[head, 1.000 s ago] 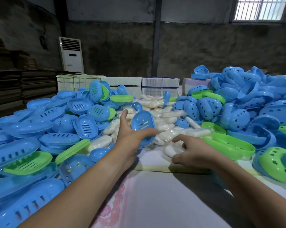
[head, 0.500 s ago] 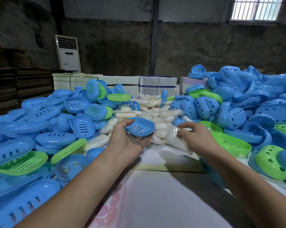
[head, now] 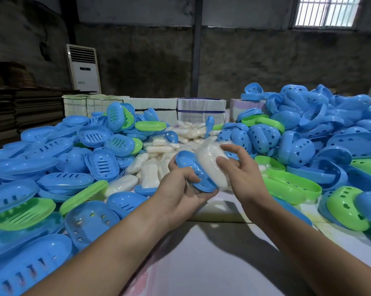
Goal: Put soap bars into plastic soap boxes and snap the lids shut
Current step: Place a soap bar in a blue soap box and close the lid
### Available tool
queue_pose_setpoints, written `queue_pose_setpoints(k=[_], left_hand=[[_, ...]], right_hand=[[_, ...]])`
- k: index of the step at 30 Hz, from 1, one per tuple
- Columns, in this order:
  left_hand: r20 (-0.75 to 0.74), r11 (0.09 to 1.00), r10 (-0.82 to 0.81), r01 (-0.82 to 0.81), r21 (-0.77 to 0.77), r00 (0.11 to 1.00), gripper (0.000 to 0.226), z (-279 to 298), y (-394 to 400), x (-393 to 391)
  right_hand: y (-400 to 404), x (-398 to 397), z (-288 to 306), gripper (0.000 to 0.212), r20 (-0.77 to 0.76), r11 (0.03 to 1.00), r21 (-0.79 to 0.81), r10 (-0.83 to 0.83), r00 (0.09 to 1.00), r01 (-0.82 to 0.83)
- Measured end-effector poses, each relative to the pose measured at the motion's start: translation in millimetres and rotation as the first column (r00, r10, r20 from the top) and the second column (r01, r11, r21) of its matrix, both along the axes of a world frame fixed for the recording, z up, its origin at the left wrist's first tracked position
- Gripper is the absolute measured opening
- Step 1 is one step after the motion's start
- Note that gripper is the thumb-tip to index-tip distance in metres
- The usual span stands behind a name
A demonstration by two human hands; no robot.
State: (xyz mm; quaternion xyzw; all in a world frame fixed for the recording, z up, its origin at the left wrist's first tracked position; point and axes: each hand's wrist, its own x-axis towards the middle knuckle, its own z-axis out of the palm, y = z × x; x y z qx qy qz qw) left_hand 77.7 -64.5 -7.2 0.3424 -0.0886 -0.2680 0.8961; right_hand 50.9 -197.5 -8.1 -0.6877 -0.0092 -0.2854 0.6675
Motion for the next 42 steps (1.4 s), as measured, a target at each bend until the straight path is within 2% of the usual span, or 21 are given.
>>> queue_pose_setpoints(k=[5, 11, 16, 20, 23, 25, 28, 31, 34, 37, 39, 42], left_hand=[[0.183, 0.983, 0.031, -0.063, 0.173, 0.983, 0.093, -4.3, -3.5, -2.9], [0.324, 0.931, -0.032, -0.09, 0.354, 0.946, 0.108, -8.3, -0.1, -1.5], [0.452, 0.895, -0.083, -0.133, 0.426, 0.888, 0.122, -10.6, -2.6, -6.3], [0.489, 0.909, -0.114, -0.108, 0.402, 0.865, 0.121, -15.6, -9.5, -10.0], [0.529, 0.9, -0.064, -0.18, 0.397, 0.846, 0.119, -15.6, -9.7, -7.6], [0.552, 0.876, -0.057, -0.224, 0.427, 0.832, 0.117, -16.1, -9.1, -5.9], [0.557, 0.854, -0.072, -0.238, 0.463, 0.828, 0.119, -18.3, -8.3, -3.9], [0.537, 0.861, -0.095, -0.202, 0.468, 0.838, 0.12, -18.1, -5.3, -1.1], [0.479, 0.915, -0.086, -0.121, 0.384, 0.874, 0.116, -17.3, -3.1, 3.7], [0.446, 0.947, -0.049, -0.1, 0.305, 0.894, 0.116, -18.3, -1.8, 8.2], [0.488, 0.934, -0.035, -0.146, 0.327, 0.872, 0.115, -21.2, -0.2, 9.7], [0.629, 0.847, -0.008, -0.33, 0.417, 0.777, 0.111, -25.9, 1.2, 10.6]], right_hand=[[4.7, -1.7, -3.0, 0.02, 0.017, 0.999, -0.006, 0.042, 0.999, -0.042], [6.9, -5.0, 0.1, 0.016, -0.003, 0.993, 0.088, 0.075, 0.997, -0.075], [8.4, -3.4, -0.6, 0.013, 0.04, 0.992, 0.11, 0.058, 0.998, -0.062], [10.2, -2.2, -7.5, 0.017, 0.107, 0.987, -0.123, -0.088, 0.99, 0.101], [9.0, 0.1, -9.8, 0.017, 0.118, 0.934, -0.274, -0.203, 0.972, 0.228], [6.6, 1.5, -10.2, 0.011, 0.101, 0.902, -0.349, -0.232, 0.967, 0.253], [1.4, 4.2, -12.3, 0.005, 0.018, 0.902, -0.383, -0.21, 0.978, 0.201], [-0.7, 4.6, -12.4, 0.018, -0.069, 0.897, -0.43, -0.149, 0.986, 0.106], [1.7, 1.6, -9.3, 0.025, -0.105, 0.902, -0.432, -0.077, 0.991, 0.024], [6.2, -4.4, -3.9, 0.024, -0.147, 0.93, -0.343, 0.086, 0.985, -0.132], [6.5, -7.5, -1.9, 0.027, -0.188, 0.924, -0.303, 0.18, 0.965, -0.232], [2.8, -9.9, -2.3, 0.026, -0.214, 0.929, -0.167, 0.294, 0.932, -0.331]])
